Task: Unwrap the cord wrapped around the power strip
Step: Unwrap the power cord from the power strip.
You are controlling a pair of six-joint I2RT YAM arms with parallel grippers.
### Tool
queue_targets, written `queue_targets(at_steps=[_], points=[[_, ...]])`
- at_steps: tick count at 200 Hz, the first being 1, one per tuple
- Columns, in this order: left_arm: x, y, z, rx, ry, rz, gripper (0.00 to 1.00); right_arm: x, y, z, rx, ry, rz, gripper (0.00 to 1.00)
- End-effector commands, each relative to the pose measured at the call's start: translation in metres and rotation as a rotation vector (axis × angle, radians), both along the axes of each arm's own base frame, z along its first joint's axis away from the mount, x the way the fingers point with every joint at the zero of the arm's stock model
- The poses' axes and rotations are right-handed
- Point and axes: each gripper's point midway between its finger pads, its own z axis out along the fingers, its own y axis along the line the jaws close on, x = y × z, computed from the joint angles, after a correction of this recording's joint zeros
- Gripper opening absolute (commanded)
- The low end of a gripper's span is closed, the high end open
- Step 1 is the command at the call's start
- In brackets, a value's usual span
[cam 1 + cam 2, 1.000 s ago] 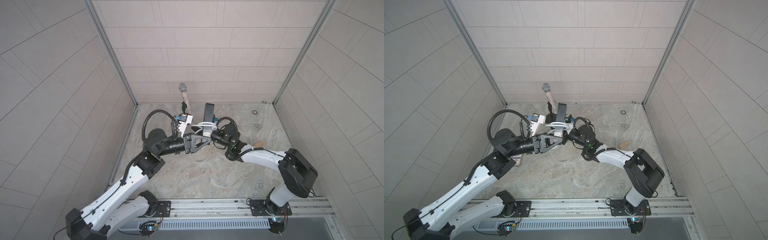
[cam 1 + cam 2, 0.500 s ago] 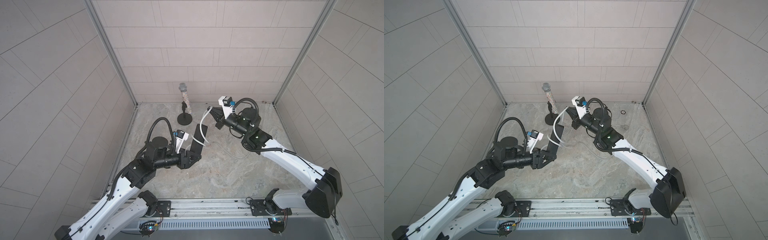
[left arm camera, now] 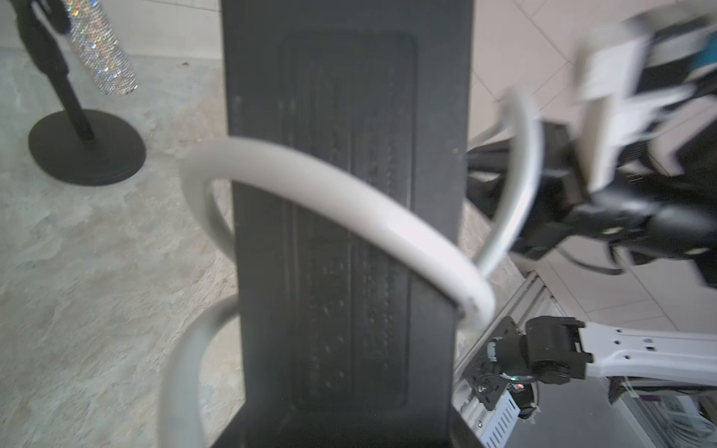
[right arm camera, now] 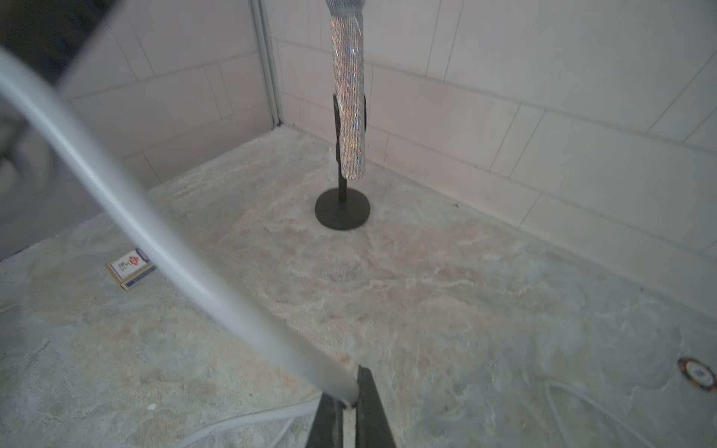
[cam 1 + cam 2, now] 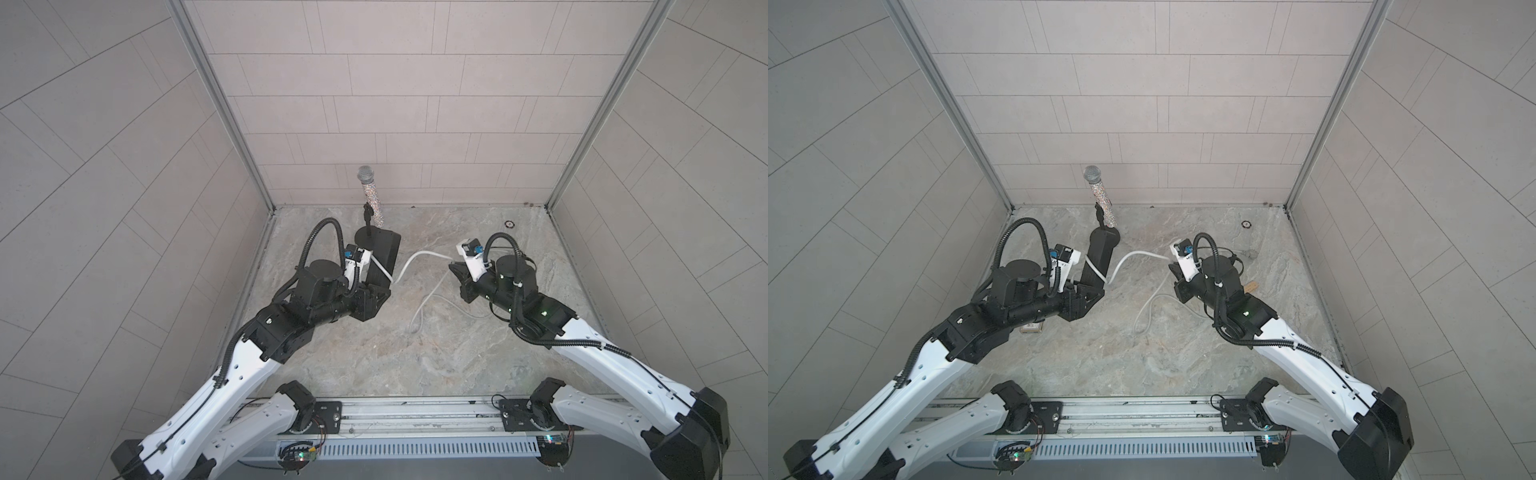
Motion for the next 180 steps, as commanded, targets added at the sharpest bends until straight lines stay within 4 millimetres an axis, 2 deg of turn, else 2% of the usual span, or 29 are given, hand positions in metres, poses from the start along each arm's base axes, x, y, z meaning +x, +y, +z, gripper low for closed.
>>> queue_targets(at_steps=[1,25,40,56,67,82,97,114,124,139,147,159,167,180], points=[[-0.015,-0.025,0.055,-0.136,-0.111,-0.18,0.0,0.013,0.002,-0.016,0.03,0.06,-0.063,0.0],[-0.035,-0.036,0.056,-0.182,-0.069,-0.303,0.0,0.04,0.027,-0.024,0.042,0.098,-0.044,0.0],[-0.047,-0.038,0.053,-0.198,-0.046,-0.356,0.0,0.061,0.044,-0.018,0.048,0.097,-0.034,0.0],[-0.059,-0.037,0.038,-0.191,-0.01,-0.402,0.0,0.083,0.063,0.004,0.078,0.066,-0.013,0.0],[-0.065,-0.034,0.013,-0.137,0.018,-0.421,0.0,0.094,0.075,0.029,0.104,0.028,0.016,0.0],[-0.056,-0.02,-0.022,-0.009,0.064,-0.345,0.0,0.106,0.082,0.063,0.12,-0.026,0.033,0.0],[-0.052,-0.014,-0.038,0.065,0.094,-0.317,0.0,0.114,0.072,0.098,0.14,-0.074,0.016,0.0],[-0.046,-0.01,-0.049,0.112,0.121,-0.286,0.0,0.114,0.047,0.139,0.202,-0.112,-0.015,0.0],[-0.042,-0.007,-0.059,0.148,0.145,-0.261,0.0,0.105,0.032,0.167,0.228,-0.143,-0.012,0.0],[-0.035,-0.001,-0.072,0.202,0.172,-0.216,0.0,0.083,0.016,0.195,0.195,-0.198,0.001,0.0],[-0.027,0.004,-0.077,0.239,0.173,-0.174,0.0,0.069,0.007,0.201,0.17,-0.211,0.004,0.0],[-0.014,0.013,-0.081,0.289,0.164,-0.097,0.0,0.051,-0.008,0.197,0.131,-0.207,-0.007,0.0],[-0.006,0.019,-0.08,0.317,0.14,-0.052,0.0,0.04,-0.019,0.187,0.099,-0.195,-0.025,0.0],[0.01,0.03,-0.073,0.349,0.091,0.036,0.0,0.024,-0.038,0.156,0.036,-0.144,-0.071,0.0]])
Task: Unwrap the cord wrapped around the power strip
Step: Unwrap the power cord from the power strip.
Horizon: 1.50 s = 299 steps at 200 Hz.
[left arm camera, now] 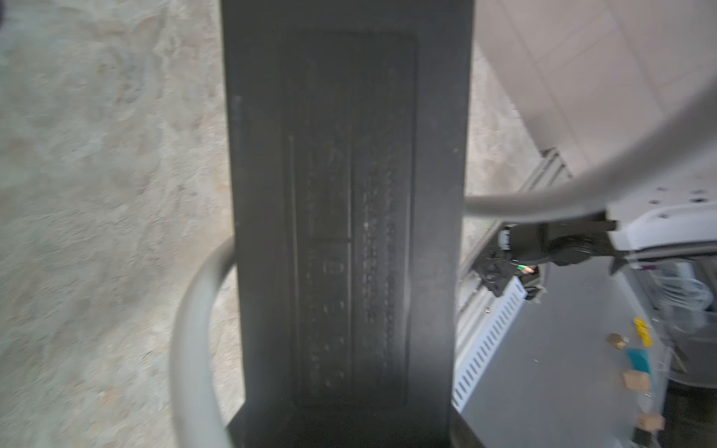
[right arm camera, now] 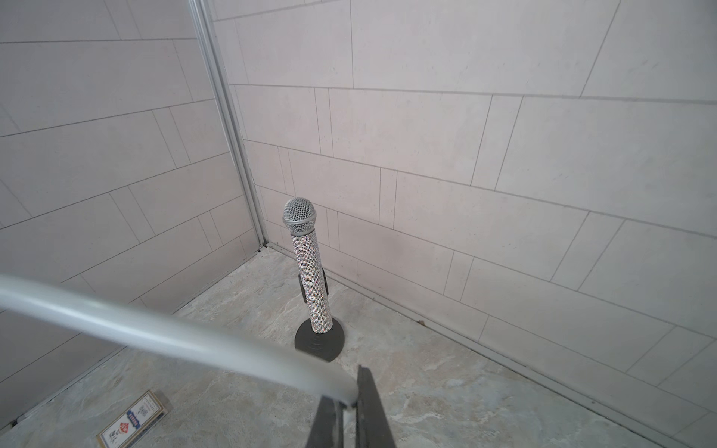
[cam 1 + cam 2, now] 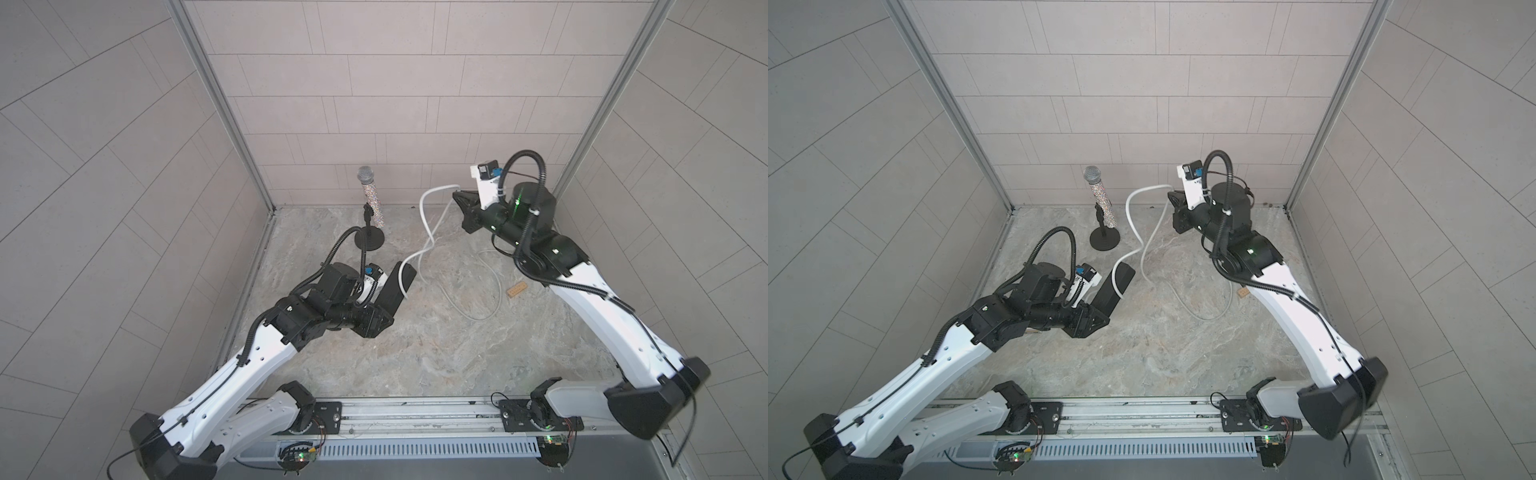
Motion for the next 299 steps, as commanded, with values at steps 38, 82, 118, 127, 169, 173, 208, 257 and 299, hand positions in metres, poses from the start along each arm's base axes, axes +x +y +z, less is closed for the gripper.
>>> queue_targets(at_steps=[38,82,118,127,169,173,208,257,299], points=[[0.062,0.045,0.059,0.095,-0.309,0.299,0.0,-0.054,-0.061,-0.137,-0.163,0.289,-0.168,0.0],[0.063,0.045,0.118,-0.013,-0.413,0.325,0.0,-0.036,-0.037,-0.206,-0.073,0.46,-0.157,0.0],[0.041,0.016,0.148,-0.227,-0.33,0.231,0.0,0.01,-0.001,-0.244,-0.067,0.55,-0.118,0.0],[0.036,0.01,0.151,-0.282,-0.299,0.218,0.0,0.02,0.01,-0.252,-0.069,0.563,-0.1,0.0],[0.02,-0.014,0.142,-0.52,-0.103,0.203,0.0,0.053,0.061,-0.285,-0.068,0.609,-0.031,0.16],[0.019,-0.018,0.142,-0.544,-0.086,0.195,0.0,0.054,0.063,-0.289,-0.079,0.617,-0.036,0.21],[0.016,-0.031,0.141,-0.67,-0.008,0.17,0.0,0.056,0.063,-0.29,-0.127,0.629,-0.067,0.56],[0.023,-0.038,0.128,-0.668,-0.003,0.163,0.0,0.019,-0.023,-0.251,-0.078,0.636,-0.225,0.92],[0.05,-0.025,0.119,-0.605,-0.099,0.285,0.0,-0.043,-0.136,-0.283,-0.215,0.752,-0.479,1.0]])
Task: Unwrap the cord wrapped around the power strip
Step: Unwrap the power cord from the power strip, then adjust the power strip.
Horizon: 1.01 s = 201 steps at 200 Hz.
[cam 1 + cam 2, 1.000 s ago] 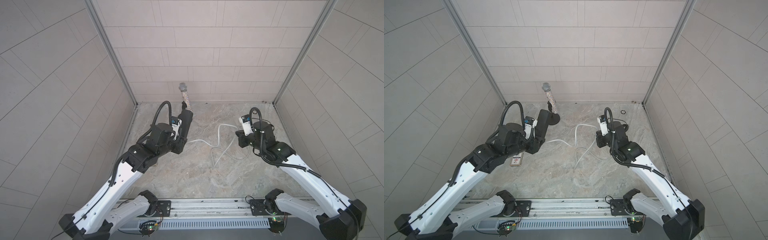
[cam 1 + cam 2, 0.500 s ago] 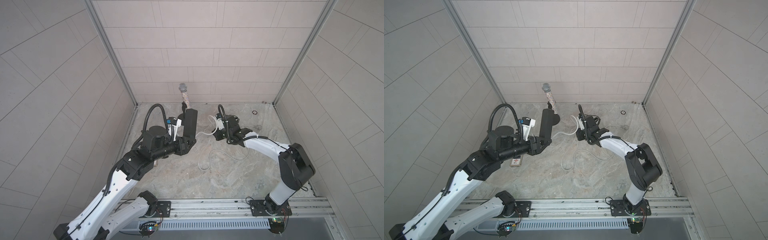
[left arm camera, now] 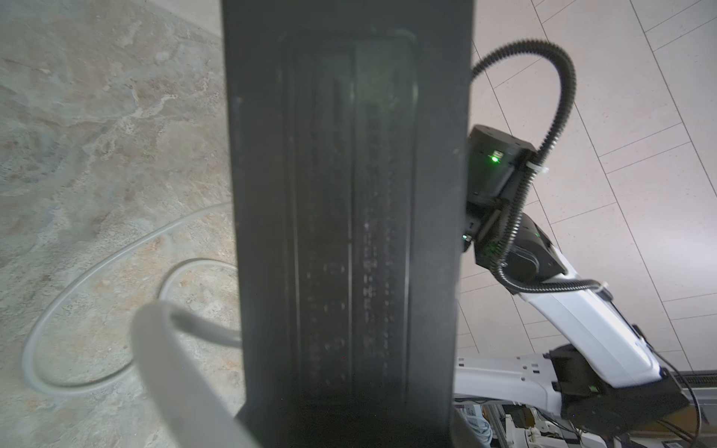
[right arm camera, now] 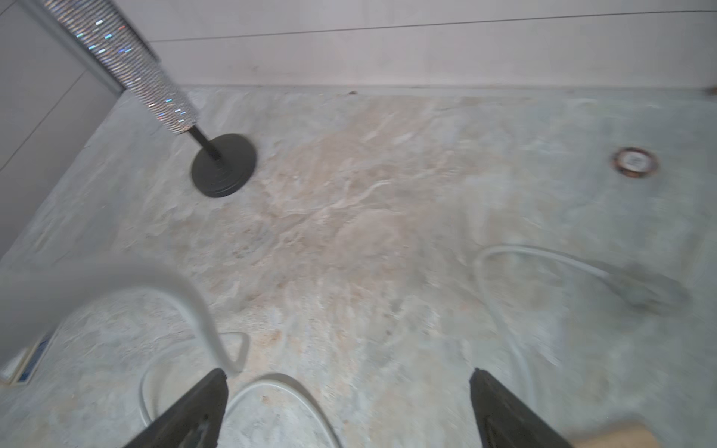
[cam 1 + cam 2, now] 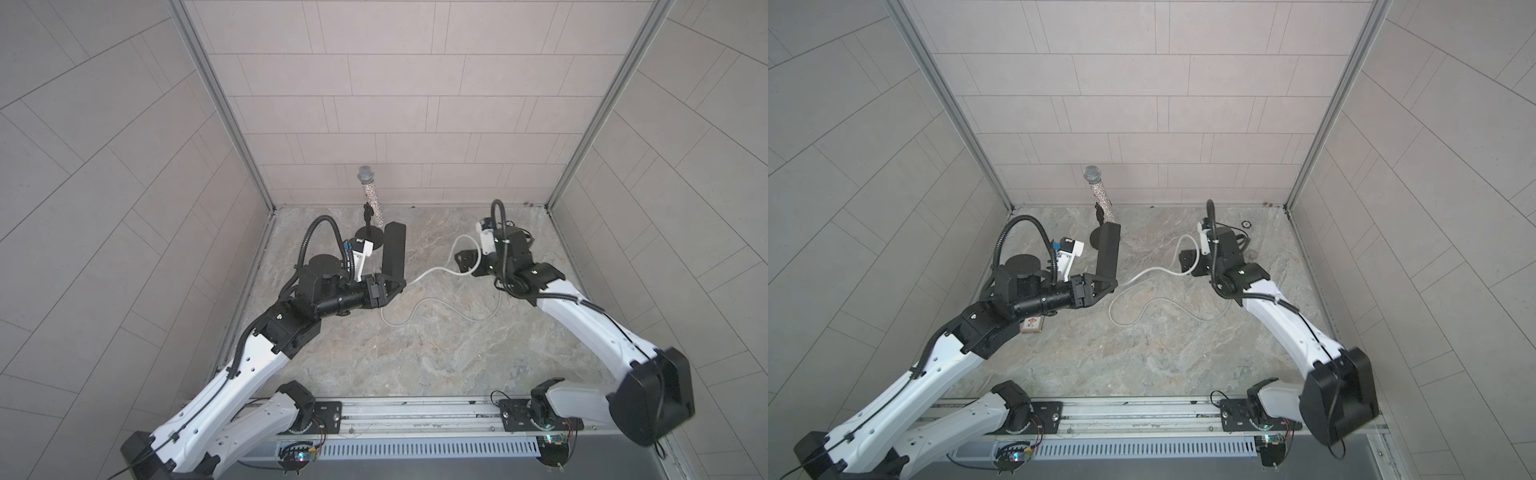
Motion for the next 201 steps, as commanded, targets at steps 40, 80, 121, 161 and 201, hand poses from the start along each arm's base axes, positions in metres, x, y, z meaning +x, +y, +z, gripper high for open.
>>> queue_targets(at_steps=[40,80,121,161,201], points=[[0.049,0.03,0.038,-0.032,-0.159,0.293,0.0,-0.086,-0.056,-0.08,-0.154,0.33,-0.036,0.98],[0.063,0.038,0.069,-0.115,-0.168,0.382,0.0,-0.099,-0.011,-0.074,0.115,0.391,0.067,0.89],[0.055,0.011,0.066,-0.216,-0.152,0.23,0.0,-0.087,0.047,0.029,0.336,0.21,0.236,0.88],[0.033,-0.016,0.07,-0.392,-0.16,0.022,0.0,-0.087,0.13,0.156,0.671,-0.052,0.503,0.96],[0.022,-0.023,0.062,-0.425,-0.156,-0.058,0.0,-0.095,0.194,0.2,0.803,-0.036,0.671,1.0]])
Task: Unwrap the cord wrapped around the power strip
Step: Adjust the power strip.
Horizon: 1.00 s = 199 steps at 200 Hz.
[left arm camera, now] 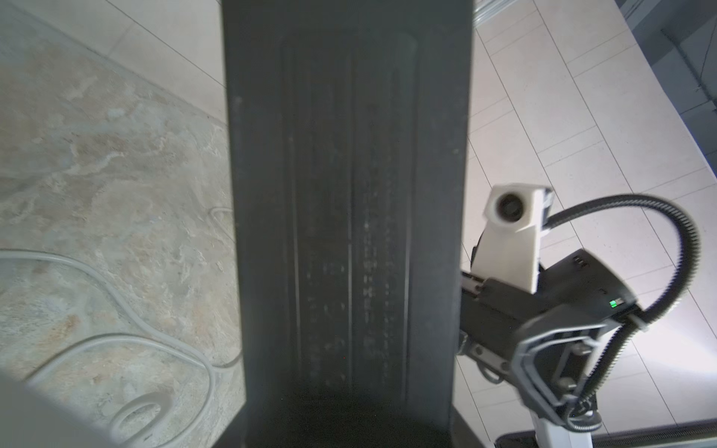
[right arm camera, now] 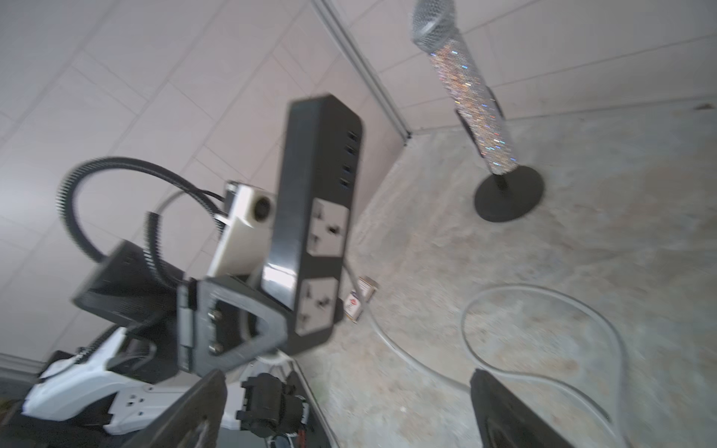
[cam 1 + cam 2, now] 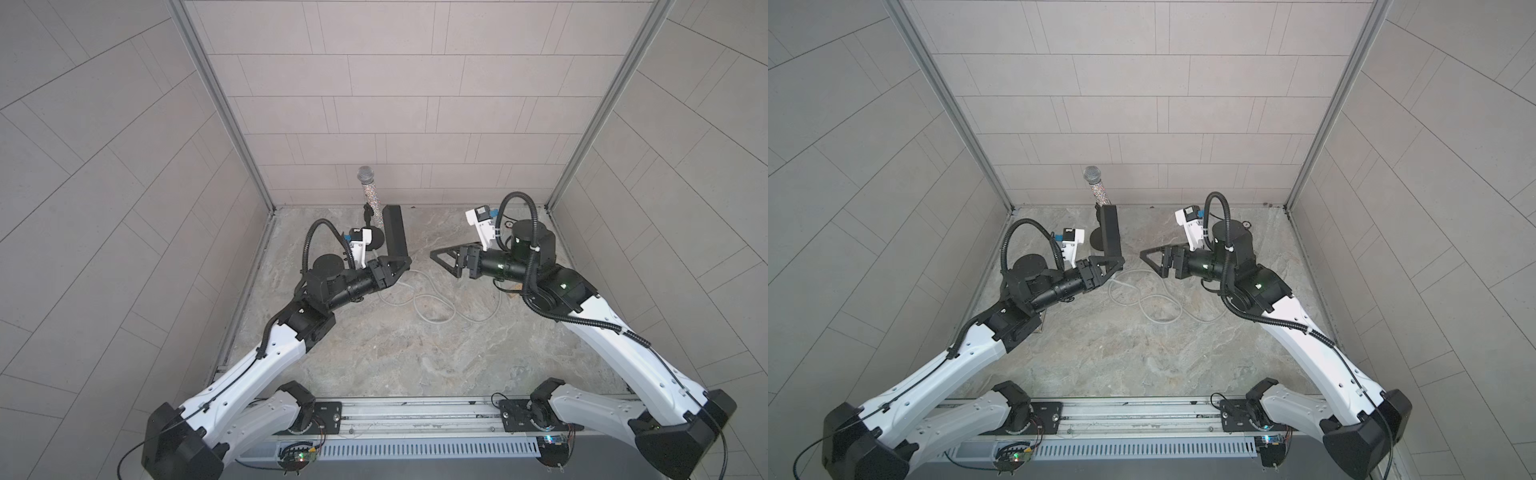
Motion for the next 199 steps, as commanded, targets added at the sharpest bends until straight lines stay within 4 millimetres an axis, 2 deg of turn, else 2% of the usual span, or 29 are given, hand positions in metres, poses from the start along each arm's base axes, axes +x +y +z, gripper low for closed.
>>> queue_targets(at_steps=[1,19,47,68,120,137,170,199], points=[[-0.018,-0.004,0.049,-0.142,-0.148,-0.094,0.0,-0.007,0.037,0.035,0.14,0.007,0.115,1.0],[-0.024,-0.007,0.053,-0.182,-0.156,-0.135,0.0,0.002,0.049,0.033,0.155,0.06,0.121,0.99],[-0.031,-0.006,0.059,-0.216,-0.162,-0.164,0.0,0.015,0.05,0.035,0.169,0.083,0.075,0.99],[-0.036,-0.004,0.062,-0.225,-0.172,-0.169,0.0,0.017,0.055,0.037,0.214,0.113,0.098,1.0],[-0.042,-0.004,0.069,-0.278,-0.167,-0.202,0.0,0.02,0.061,0.054,0.367,0.127,0.134,0.85],[-0.045,-0.002,0.077,-0.306,-0.186,-0.213,0.0,0.022,0.064,0.05,0.365,0.151,0.141,0.82],[-0.046,-0.003,0.078,-0.31,-0.187,-0.222,0.0,0.023,0.07,0.039,0.35,0.182,0.148,0.76],[-0.043,-0.005,0.076,-0.306,-0.172,-0.221,0.0,0.022,0.074,0.042,0.365,0.17,0.168,0.68]])
